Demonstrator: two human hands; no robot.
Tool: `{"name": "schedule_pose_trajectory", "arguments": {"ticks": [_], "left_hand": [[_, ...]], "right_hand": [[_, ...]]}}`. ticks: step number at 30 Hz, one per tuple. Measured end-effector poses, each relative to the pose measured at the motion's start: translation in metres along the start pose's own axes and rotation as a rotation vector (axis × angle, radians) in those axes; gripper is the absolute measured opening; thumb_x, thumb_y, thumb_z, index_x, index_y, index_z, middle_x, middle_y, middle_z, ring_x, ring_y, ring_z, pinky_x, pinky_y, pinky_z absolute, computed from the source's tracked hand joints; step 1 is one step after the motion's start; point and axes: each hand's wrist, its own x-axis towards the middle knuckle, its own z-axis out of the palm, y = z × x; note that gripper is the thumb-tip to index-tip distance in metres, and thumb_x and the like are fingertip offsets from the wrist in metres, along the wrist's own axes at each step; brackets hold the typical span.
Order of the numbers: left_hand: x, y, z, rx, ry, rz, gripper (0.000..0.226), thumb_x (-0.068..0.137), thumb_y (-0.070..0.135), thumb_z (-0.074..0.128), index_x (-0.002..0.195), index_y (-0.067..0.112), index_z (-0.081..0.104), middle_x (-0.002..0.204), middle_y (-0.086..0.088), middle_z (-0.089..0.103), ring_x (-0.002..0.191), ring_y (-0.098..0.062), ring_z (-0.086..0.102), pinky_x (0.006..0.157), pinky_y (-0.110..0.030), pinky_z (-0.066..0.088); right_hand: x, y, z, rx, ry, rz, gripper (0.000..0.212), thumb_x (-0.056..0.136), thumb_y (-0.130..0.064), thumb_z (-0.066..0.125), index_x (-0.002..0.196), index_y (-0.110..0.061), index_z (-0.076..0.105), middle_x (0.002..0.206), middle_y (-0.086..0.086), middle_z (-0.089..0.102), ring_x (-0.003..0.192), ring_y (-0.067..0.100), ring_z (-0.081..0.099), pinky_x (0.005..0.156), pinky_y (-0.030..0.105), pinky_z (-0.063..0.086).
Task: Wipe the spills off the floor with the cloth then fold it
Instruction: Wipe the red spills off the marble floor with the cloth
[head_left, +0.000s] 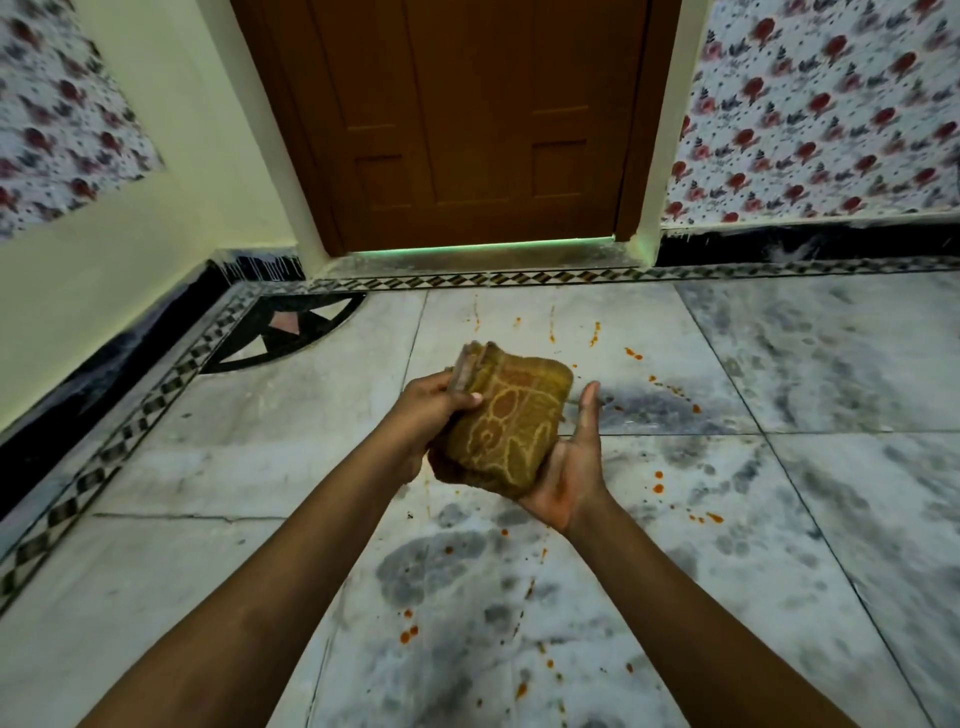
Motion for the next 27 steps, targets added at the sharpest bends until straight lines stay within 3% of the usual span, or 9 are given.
{"name": "schedule_pose_trajectory", "arguments": {"ticks": [3,6,9,12,14,16,19,21,27], "left_hand": [[0.006,-0.017,-0.012,0.067,0.110,0.028,0.021,0.086,0.011,0.063,0.107,0.009,0.063,0.093,-0.007,0.066,0.080,-0.022,0.062,0.061,-0.028,0.049],[0.013,-0.032,-0.019,0.167,0.155,-0.011,0.033,0.083,0.013,0.067,0.115,0.009,0.060,0.109,-0.014,0.064,0.090,-0.029,0.063,0.069,-0.037,0.056],[0.009,-0.044,-0.020,0.487,0.141,0.080,0.072,0.080,0.026,0.071,0.142,0.020,0.035,0.137,-0.010,0.046,0.118,-0.032,0.052,0.091,-0.044,0.050],[0.003,-0.051,-0.022,0.693,-0.140,0.373,0.099,0.072,0.049,0.071,0.148,0.037,0.008,0.156,0.003,0.016,0.141,-0.019,0.021,0.110,-0.032,0.029],[0.001,-0.058,-0.019,0.764,-0.400,0.426,0.100,0.071,0.052,0.073,0.144,0.048,0.005,0.157,0.006,0.015,0.142,-0.019,0.020,0.111,-0.032,0.029],[0.004,-0.069,-0.016,0.895,-0.429,0.513,0.097,0.072,0.046,0.074,0.143,0.047,0.008,0.156,0.001,0.020,0.142,-0.017,0.021,0.113,-0.033,0.026],[0.009,-0.076,-0.015,0.663,-0.226,0.582,0.063,0.084,0.015,0.065,0.140,0.026,0.039,0.113,-0.010,0.067,0.100,-0.013,0.063,0.087,-0.026,0.049],[0.009,-0.076,-0.017,0.500,-0.136,0.467,0.042,0.089,0.008,0.055,0.128,0.024,0.055,0.082,-0.003,0.069,0.075,-0.019,0.067,0.065,-0.016,0.049],[0.023,-0.095,-0.026,-0.139,0.093,-0.122,0.022,0.093,0.014,0.052,0.113,0.019,0.061,0.112,-0.008,0.066,0.090,-0.020,0.063,0.073,-0.026,0.051]], "right_hand": [[-0.001,0.005,0.000,-0.056,0.013,0.002,0.099,0.049,-0.058,0.083,0.127,-0.006,0.052,0.121,0.023,0.061,0.108,0.039,0.061,0.083,0.057,0.052],[0.002,0.010,-0.003,-0.115,0.182,-0.018,0.060,0.082,-0.038,0.064,0.130,-0.005,0.050,0.114,0.019,0.064,0.100,0.036,0.063,0.081,0.054,0.053],[0.005,0.007,-0.005,-0.121,0.260,0.015,0.047,0.093,-0.036,0.049,0.128,-0.005,0.051,0.118,0.021,0.060,0.101,0.037,0.060,0.083,0.053,0.050],[0.006,0.001,-0.008,-0.158,0.317,0.029,0.047,0.095,-0.038,0.043,0.127,-0.003,0.050,0.117,0.023,0.059,0.098,0.038,0.059,0.077,0.052,0.049],[0.007,-0.002,-0.011,-0.182,0.336,0.023,0.049,0.098,-0.038,0.037,0.122,0.000,0.056,0.112,0.023,0.062,0.095,0.037,0.061,0.074,0.048,0.051],[0.008,-0.005,-0.013,-0.176,0.290,0.021,0.062,0.098,-0.045,0.029,0.104,0.001,0.069,0.104,0.021,0.067,0.090,0.035,0.066,0.073,0.046,0.056],[0.010,-0.010,-0.017,-0.225,0.227,0.073,0.079,0.089,-0.067,0.023,0.114,-0.004,0.064,0.117,0.018,0.063,0.100,0.033,0.062,0.087,0.044,0.048],[0.011,-0.009,-0.018,-0.412,0.218,0.126,0.077,0.088,-0.070,0.019,0.125,-0.013,0.055,0.117,0.012,0.062,0.101,0.027,0.059,0.083,0.037,0.044],[0.022,0.016,-0.031,-0.795,0.404,0.119,0.056,0.096,-0.052,0.033,0.138,-0.015,0.043,0.137,0.010,0.050,0.125,0.027,0.047,0.100,0.036,0.034]]}}
